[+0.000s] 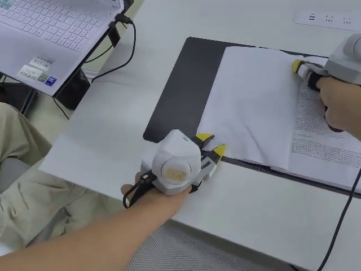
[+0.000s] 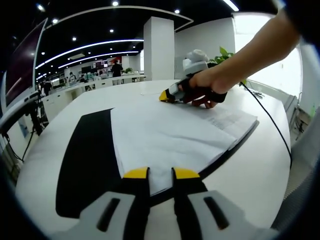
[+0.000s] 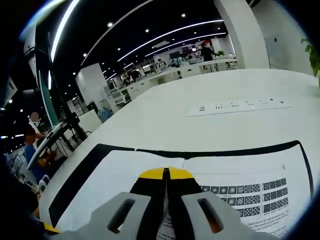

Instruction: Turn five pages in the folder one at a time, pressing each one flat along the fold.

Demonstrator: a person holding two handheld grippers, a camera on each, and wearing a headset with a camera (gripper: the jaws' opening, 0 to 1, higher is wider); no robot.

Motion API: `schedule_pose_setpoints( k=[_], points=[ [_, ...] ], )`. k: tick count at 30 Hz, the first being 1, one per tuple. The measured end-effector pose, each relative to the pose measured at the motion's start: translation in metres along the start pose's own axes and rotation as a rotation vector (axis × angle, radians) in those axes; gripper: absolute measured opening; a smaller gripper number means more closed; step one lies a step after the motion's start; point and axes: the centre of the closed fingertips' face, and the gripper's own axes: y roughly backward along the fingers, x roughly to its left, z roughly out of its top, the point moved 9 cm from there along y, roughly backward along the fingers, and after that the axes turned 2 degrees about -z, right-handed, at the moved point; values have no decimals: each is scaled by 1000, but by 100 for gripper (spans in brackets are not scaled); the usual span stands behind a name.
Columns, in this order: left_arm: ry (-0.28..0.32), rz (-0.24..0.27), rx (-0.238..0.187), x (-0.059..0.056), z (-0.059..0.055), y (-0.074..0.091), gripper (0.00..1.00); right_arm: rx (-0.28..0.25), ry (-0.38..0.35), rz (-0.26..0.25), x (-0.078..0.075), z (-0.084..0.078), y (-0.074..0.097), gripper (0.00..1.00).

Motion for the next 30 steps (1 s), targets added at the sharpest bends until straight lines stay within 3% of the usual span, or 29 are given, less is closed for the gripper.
schedule_pose_setpoints(
  k=[3,5,15,30],
  points=[
    [1,1,0,0,0,0,16,-7,22,-20,-9,7,-11,0],
    [4,1,0,1,0,0,16,-15,-9,-32,-17,11,-22,0],
    [7,1,-2,1,0,0,16,-19,-86,-13,-22,7,-25,0],
    [22,2,1,2,-1,-1,16,-9,-90,42,-6,-13,6,0]
  ],
)
